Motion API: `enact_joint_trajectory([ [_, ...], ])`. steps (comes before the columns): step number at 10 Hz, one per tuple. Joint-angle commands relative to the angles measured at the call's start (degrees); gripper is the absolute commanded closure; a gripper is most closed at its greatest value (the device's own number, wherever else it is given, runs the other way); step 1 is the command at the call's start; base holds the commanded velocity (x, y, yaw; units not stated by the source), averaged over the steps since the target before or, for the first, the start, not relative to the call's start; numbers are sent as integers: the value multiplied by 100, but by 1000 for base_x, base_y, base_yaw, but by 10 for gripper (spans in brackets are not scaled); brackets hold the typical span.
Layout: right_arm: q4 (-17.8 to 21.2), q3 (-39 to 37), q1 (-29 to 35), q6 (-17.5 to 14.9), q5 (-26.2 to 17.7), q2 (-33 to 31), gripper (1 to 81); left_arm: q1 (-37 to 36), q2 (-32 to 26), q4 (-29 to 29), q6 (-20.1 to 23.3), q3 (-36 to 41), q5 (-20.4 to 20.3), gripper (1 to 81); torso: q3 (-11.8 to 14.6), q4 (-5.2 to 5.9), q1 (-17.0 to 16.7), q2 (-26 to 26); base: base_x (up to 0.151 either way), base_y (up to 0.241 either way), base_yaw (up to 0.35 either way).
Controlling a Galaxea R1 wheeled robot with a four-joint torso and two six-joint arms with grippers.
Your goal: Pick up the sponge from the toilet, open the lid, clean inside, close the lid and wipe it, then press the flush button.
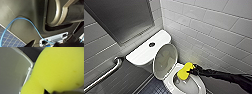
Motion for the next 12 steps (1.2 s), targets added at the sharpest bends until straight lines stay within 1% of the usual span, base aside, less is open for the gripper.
enact_joint_trajectory([
  [1,-140,-169,893,-16,-348,327,811,195,14,-19,46,21,530,10,0,0,0,0,0,0,0],
  [2,-157,-395,927,-16,-427,553,811,195,22,-19,46,21,530,10,0,0,0,0,0,0,0],
  [4,-366,-837,989,-16,-454,976,811,195,14,-27,46,21,539,10,0,0,0,0,0,0,0],
  [5,-570,-732,998,2,-419,1065,811,195,5,-36,46,21,539,10,0,0,0,0,0,0,0],
  [6,-693,-784,1042,37,-357,1197,811,195,-4,-63,46,21,539,10,0,0,0,0,0,0,0],
  [8,-720,-1197,1104,-7,-208,1382,811,195,-30,-71,37,21,557,10,0,0,0,0,0,0,0],
  [9,-711,-1320,1043,-7,-164,1417,811,195,-39,-80,29,21,565,10,0,0,0,0,0,0,0],
  [11,-711,-1504,849,2,178,1399,811,230,-48,-89,29,21,601,10,0,0,0,0,0,0,0],
  [12,-710,-1661,771,2,231,1399,811,274,-57,-89,20,21,618,10,0,0,0,0,0,0,0],
])
